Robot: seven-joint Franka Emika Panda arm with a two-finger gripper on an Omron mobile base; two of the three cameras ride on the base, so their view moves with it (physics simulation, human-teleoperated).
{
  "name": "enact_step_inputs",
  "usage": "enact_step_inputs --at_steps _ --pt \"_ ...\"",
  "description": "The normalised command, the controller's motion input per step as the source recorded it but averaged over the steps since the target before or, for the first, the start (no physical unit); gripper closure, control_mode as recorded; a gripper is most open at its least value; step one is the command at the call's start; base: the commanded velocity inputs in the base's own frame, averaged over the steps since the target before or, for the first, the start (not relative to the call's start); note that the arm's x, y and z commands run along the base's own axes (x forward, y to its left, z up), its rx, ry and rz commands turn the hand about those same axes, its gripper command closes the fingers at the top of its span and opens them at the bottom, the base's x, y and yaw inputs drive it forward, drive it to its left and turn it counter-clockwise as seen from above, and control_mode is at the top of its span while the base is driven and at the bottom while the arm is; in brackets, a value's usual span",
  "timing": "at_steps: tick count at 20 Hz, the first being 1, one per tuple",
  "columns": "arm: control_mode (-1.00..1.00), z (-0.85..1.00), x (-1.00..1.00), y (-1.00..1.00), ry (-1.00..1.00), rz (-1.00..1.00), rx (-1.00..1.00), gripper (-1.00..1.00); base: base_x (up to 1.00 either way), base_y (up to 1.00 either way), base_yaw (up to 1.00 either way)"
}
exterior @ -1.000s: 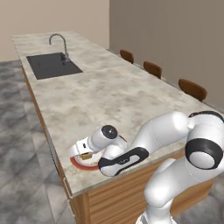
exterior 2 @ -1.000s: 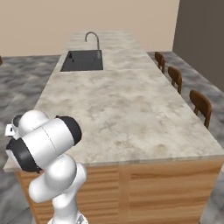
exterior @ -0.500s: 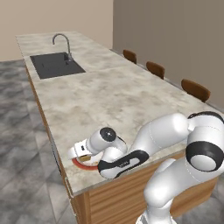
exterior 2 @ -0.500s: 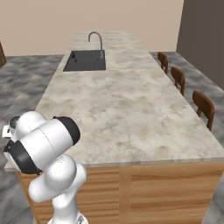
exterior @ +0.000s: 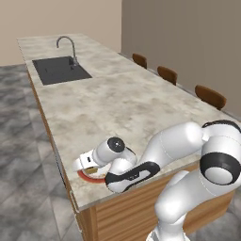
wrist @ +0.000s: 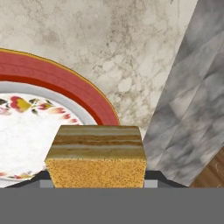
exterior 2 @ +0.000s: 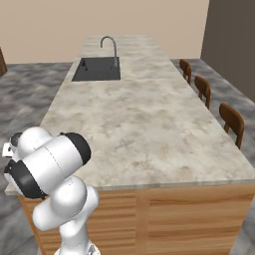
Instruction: Take the baked cake out of the oven and place it on the plate for cooling. Then close the oven door.
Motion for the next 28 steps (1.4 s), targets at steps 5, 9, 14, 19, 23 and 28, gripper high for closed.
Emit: enact_step_inputs --at_steps 5,9,14,19,23,28 --pt "-1.0 0.0 0.0 0.0 0.0 0.0 0.0 1.0 0.0 0.0 0.0" --pt "-1.0 0.0 0.0 0.0 0.0 0.0 0.0 1.0 0.0 0.0 0.0" --pt "-1.0 -0.02 0.07 0.03 0.02 -0.02 -0.06 1.0 0.0 0.0 0.0" --pt "-1.0 0.0 0.36 -0.2 0.06 0.0 0.0 1.0 0.0 0.0 0.0" --pt "-1.0 -0.03 0.24 -0.37 0.08 0.01 -0.02 1.0 0.0 0.0 0.0" --pt "-1.0 -0.09 0.24 -0.03 0.23 0.02 -0.22 1.0 0.0 0.0 0.0"
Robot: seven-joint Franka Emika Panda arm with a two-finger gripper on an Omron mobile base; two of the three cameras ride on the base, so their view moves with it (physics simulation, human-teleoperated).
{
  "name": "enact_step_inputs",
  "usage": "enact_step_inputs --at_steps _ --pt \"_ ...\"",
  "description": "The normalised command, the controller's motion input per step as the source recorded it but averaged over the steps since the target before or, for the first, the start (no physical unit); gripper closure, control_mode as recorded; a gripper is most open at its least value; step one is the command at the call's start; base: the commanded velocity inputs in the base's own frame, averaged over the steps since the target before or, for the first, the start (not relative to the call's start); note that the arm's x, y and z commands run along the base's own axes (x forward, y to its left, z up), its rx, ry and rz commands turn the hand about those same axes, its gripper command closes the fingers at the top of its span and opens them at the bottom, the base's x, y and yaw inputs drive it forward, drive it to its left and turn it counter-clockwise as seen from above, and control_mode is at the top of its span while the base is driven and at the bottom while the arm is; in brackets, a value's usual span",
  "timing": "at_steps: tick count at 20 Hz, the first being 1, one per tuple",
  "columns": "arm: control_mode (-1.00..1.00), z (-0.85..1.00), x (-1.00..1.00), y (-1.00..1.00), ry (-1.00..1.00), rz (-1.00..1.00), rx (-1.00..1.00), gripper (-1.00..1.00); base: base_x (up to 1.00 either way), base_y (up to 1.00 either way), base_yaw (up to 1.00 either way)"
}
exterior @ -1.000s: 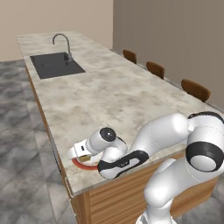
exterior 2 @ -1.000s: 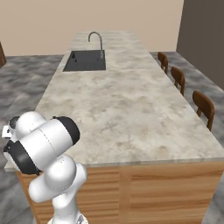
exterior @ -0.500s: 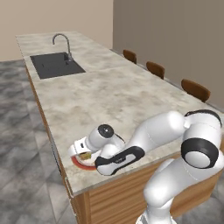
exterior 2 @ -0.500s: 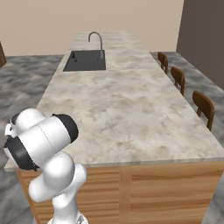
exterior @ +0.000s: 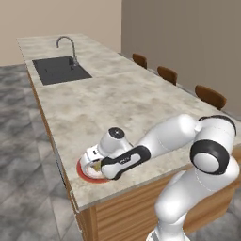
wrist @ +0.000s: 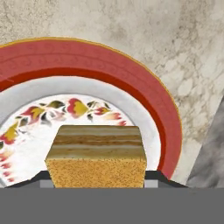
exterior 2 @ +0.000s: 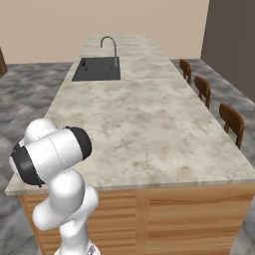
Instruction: Take the baked cake out of the oven and place it on the plate for cooling. Then close the oven door.
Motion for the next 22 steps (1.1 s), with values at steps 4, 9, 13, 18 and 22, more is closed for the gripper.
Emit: enact_step_inputs --at_steps 4,9,13,18,22 --pt "-1.0 -0.09 0.27 0.01 0.3 0.06 -0.31 1.0 0.0 0.0 0.0" --pt "-1.0 -0.09 0.14 -0.01 0.08 0.13 -0.07 1.0 0.0 0.0 0.0" --pt "-1.0 -0.25 0.03 0.0 0.0 0.1 0.0 1.0 0.0 0.0 0.0" --pt "-1.0 -0.32 0.0 -0.01 -0.06 0.07 0.0 1.0 0.0 0.0 0.0" --pt "-1.0 -0.18 0.0 -0.07 -0.03 0.04 0.0 1.0 0.0 0.0 0.0"
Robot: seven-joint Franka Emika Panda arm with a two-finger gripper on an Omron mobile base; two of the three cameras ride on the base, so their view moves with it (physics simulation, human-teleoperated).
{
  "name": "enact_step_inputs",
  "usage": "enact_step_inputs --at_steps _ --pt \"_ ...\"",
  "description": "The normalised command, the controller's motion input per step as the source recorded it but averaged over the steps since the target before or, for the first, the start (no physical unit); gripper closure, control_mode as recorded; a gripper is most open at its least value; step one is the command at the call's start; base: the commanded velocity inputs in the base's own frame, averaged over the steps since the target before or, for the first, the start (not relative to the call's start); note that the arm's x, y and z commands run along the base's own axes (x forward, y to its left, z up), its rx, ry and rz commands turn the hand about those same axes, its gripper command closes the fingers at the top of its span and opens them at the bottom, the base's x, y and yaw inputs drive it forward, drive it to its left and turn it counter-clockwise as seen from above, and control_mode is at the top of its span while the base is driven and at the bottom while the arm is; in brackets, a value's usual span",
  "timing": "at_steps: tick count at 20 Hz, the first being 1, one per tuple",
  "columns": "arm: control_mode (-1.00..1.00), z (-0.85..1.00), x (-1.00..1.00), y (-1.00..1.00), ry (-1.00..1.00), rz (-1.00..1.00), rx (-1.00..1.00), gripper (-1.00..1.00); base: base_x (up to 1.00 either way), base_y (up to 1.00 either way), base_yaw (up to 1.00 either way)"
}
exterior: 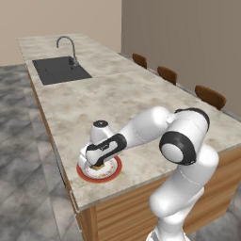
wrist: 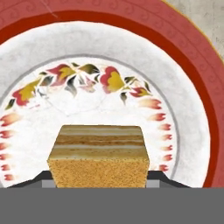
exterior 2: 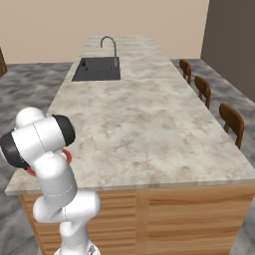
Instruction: Take the baked cake out of the oven and place it on the plate for cooling. Then close the oven door.
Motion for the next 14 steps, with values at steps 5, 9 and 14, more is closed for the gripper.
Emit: enact_step_inputs --at_steps 5,9,14 --pt "-1.0 -0.12 0.0 -0.09 0.0 0.01 0.01 1.0 0.0 0.0 0.0" --pt "-1.0 -0.11 0.0 -0.06 -0.01 0.01 0.0 1.0 0.0 0.0 0.0" --pt "-1.0 -0.07 0.0 -0.09 -0.01 0.02 0.0 -1.0 0.0 0.0 0.0"
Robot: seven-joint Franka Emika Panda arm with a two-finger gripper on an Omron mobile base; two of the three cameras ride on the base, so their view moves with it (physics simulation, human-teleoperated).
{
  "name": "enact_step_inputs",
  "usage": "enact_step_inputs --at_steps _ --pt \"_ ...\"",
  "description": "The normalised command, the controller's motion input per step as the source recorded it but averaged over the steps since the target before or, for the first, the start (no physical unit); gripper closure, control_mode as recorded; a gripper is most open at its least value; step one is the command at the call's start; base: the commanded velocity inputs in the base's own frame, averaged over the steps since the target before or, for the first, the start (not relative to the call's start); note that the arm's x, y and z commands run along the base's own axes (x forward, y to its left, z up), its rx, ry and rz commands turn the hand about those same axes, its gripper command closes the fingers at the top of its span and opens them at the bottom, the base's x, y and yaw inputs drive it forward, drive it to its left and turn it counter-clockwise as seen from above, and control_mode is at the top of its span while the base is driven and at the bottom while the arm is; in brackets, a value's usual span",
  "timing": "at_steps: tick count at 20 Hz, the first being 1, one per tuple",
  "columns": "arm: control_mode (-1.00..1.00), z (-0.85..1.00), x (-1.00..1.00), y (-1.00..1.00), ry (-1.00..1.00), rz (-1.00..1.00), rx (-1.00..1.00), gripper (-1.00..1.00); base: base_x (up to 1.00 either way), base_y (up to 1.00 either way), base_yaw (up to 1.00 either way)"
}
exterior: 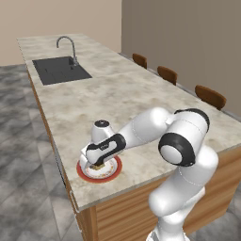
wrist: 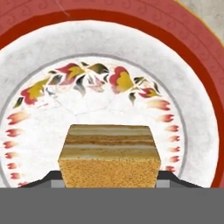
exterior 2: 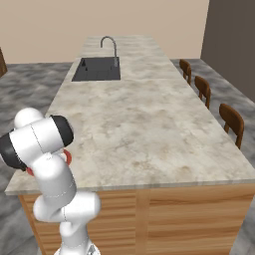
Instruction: Take the baked cake out of the oven and place it on the plate for cooling. Then close the oven door.
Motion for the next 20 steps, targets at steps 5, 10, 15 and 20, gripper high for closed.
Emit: enact_step_inputs --at_steps 5,10,15,20 --pt "-1.0 0.0 0.0 -0.15 -0.02 0.0 0.0 -1.0 0.0 0.0 0.0" --pt "-1.0 0.07 -0.02 -0.06 -0.01 0.0 0.01 -1.0 0.0 0.0 0.0" --pt "-1.0 0.44 -0.02 0.0 -0.12 0.0 0.02 -1.0 0.0 0.0 0.0" --pt "-1.0 0.45 -0.26 -0.18 -0.21 -0.07 0.01 -1.0 0.0 0.0 0.0"
